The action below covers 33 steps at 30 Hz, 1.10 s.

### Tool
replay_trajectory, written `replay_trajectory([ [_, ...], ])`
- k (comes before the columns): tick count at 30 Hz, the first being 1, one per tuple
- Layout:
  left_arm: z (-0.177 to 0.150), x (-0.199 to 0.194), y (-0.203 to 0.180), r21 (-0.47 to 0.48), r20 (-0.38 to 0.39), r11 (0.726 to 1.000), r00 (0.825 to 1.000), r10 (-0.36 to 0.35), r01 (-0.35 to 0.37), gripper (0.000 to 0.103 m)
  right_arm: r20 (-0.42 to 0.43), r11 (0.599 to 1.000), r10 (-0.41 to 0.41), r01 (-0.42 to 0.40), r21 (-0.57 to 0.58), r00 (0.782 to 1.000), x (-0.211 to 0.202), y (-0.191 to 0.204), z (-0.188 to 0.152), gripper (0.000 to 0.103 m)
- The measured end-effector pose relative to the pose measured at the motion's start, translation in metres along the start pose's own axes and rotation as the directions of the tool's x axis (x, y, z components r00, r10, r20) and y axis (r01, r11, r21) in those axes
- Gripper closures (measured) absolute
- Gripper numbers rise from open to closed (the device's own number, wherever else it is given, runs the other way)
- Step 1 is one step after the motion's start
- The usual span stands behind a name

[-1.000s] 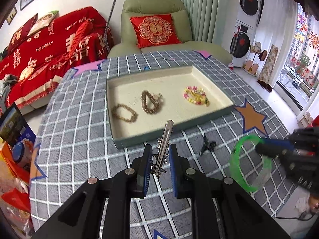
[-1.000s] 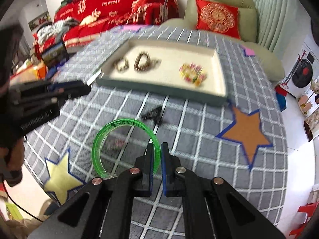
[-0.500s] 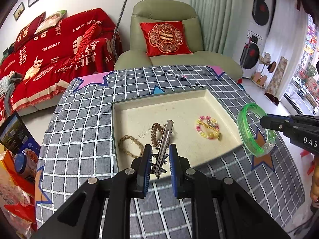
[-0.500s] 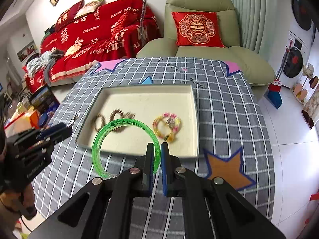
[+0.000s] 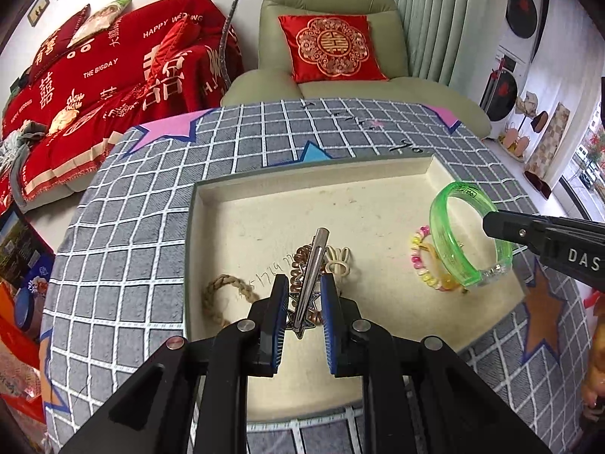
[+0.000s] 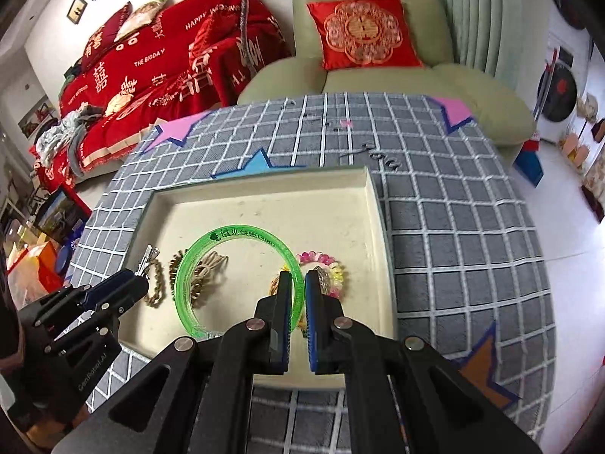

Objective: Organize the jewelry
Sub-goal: 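Carry barrette and bangle into the tray and open both tools to release them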

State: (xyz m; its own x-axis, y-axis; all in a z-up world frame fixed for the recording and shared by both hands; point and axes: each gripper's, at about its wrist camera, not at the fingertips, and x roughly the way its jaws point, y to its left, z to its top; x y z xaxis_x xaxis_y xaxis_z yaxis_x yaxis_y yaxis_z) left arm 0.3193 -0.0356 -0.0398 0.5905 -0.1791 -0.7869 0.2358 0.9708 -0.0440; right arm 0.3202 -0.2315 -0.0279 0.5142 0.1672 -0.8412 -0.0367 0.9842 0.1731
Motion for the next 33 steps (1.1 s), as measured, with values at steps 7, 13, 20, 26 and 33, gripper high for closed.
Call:
replay_trajectory([
  [7,-0.001,0.018,-0.008,0.035,-0.022,0.999,1.000,0.014,-0.014,0.075,-0.032,1.000,-0.019,0.019,0.022,0.999,0.029,-0.010,0.000,0.096],
  [13,-0.005,0.025,-0.014,0.075,-0.021,0.997,0.999,0.037,-0.035,0.075,-0.070,0.999,-0.013,0.015,0.035,0.997,0.043,-0.016,-0.004,0.096],
  [20,-0.007,0.029,-0.016,0.076,-0.039,0.995,0.997,0.067,-0.064,0.075,-0.091,0.999,-0.013,0.016,0.034,0.996,0.048,-0.013,-0.010,0.094],
  [26,-0.006,0.026,-0.015,0.066,-0.043,0.996,0.997,0.066,-0.063,0.075,-0.083,0.999,0.007,-0.003,0.053,0.997,0.047,-0.015,-0.010,0.064],
  [33,-0.004,0.021,-0.016,0.060,-0.026,0.996,0.998,0.065,-0.063,0.075,-0.024,0.996,0.044,-0.042,0.072,0.999,0.023,-0.016,-0.006,0.064],
])
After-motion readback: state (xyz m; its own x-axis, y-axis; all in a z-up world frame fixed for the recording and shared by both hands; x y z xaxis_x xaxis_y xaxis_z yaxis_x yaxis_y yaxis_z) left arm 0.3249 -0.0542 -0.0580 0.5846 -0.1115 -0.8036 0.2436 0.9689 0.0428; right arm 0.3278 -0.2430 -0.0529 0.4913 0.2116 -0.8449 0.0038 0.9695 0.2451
